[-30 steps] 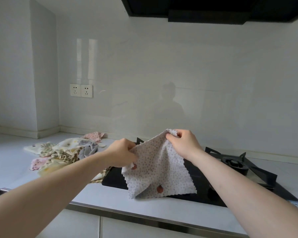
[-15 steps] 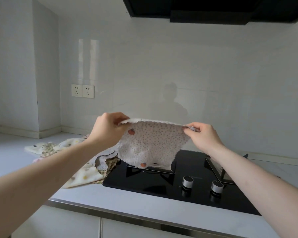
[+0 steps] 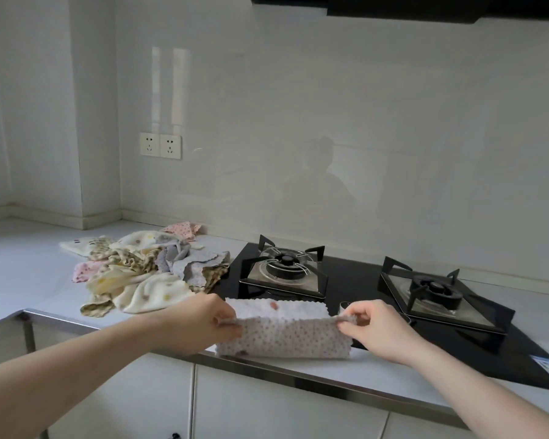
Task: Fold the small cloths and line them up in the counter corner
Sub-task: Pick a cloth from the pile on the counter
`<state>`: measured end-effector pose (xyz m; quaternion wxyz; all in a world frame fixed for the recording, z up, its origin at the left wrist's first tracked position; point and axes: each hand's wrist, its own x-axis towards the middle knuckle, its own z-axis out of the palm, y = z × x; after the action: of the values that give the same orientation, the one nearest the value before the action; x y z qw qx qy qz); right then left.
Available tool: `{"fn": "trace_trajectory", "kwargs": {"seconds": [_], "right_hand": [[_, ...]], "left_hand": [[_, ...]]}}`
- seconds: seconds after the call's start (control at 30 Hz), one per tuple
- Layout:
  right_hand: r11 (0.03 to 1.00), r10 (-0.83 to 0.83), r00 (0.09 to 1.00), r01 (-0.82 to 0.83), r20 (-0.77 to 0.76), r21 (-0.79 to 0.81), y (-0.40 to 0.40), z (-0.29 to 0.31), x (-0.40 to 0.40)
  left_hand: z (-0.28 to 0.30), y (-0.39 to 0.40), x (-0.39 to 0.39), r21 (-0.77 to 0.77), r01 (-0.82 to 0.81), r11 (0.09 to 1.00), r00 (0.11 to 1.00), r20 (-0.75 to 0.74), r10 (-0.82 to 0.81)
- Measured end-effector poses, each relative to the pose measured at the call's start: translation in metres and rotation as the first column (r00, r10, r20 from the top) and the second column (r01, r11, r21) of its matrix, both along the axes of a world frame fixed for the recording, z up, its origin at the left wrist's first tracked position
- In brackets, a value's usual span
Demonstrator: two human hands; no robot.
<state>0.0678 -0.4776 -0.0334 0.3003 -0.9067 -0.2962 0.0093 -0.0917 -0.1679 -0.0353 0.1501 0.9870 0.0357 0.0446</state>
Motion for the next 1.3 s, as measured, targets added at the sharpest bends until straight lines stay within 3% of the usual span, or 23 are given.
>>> {"fn": "trace_trajectory", "kwargs": {"seconds": [0.17,0.3,0.67,0.97,1.13,1.3], "right_hand": [[0.984,-0.105,0.994,0.098,0.040,0.150,0.017,-0.004,0.026],[0.977,-0.139,0.988,0.125,0.072,0.171,0.038,-0.008,0.045],[0.984,-0.174,0.967,0.178,0.188,-0.004,0.077,-0.013,0.069],[0.967,-0.177,0.951,0.217,0.254,-0.137,0.075,-0.028,0.068],[0.905,-0.153,0.975,0.204,0.163,-0.374,0.070,-0.035,0.069],[0.910,-0.192,0.979,0.202,0.065,-0.363,0.074,-0.028,0.067]], "left_hand": [[0.000,0.006,0.025,-0.132,-0.150,0.980,0.983,0.086,0.162],[-0.003,0.016,0.047,-0.233,-0.253,0.939,0.954,0.102,0.283],[-0.033,0.026,0.077,-0.137,-0.365,0.921,0.917,0.117,0.381],[-0.063,0.028,0.078,-0.160,-0.354,0.922,0.851,0.355,0.388],[-0.075,0.033,0.081,-0.167,-0.350,0.922,0.842,0.375,0.388],[-0.078,0.037,0.083,-0.141,-0.340,0.930,0.849,0.379,0.368]]}}
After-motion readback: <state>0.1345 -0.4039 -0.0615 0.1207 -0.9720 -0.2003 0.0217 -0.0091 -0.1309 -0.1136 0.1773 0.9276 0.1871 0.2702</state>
